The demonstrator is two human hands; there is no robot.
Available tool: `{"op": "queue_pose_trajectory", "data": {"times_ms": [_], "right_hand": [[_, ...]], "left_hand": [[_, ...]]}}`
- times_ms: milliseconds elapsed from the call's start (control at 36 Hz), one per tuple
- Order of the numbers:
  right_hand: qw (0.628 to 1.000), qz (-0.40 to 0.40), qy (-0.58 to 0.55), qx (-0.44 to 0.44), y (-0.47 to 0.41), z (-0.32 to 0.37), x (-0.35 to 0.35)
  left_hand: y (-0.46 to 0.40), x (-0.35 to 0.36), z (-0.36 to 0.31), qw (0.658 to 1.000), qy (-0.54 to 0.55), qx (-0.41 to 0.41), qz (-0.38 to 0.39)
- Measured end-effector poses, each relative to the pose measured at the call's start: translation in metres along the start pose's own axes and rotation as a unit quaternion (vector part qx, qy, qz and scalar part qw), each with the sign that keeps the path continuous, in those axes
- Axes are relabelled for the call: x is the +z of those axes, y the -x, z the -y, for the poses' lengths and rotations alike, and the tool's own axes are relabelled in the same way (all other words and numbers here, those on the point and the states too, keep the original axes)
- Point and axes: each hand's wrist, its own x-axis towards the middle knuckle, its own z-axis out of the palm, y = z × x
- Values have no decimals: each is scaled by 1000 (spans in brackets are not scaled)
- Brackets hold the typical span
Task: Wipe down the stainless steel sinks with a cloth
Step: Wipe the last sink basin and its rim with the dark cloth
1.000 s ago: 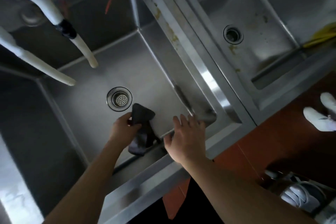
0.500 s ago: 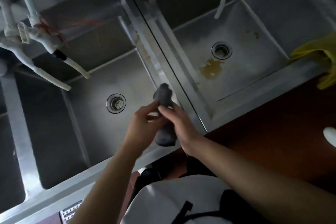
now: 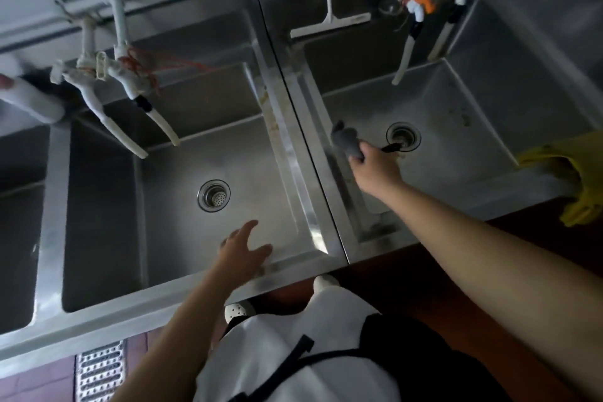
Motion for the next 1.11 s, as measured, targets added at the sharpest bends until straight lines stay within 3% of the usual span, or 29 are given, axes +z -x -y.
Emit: {"op": "queue_pose_trajectory", "data": {"times_ms": [83,250,472,694,861,972,1111], "right_hand": [[994,65,85,-4,-4,4,30],[985,19,166,-51,12,-3,46],[985,4,163,-50,55,-24,45],[975,96,199,-7,107,-35,29],[975,91,199,29,159,-18,33],[982,68,158,80,178,-9,42],[985,-9,-120,121,184,14,46]], "left_hand": [[5,10,38,996,-83,-43,2],[20,18,84,988,-135,-80,2],[15,12,90,984,-177,-28,-20],[10,-9,100,966,-251,68,10],[8,-18,109,958,-264,106,37],[3,-20,115,953,-271,130,41],[-9,-29,116,950,-270,140,69]]}}
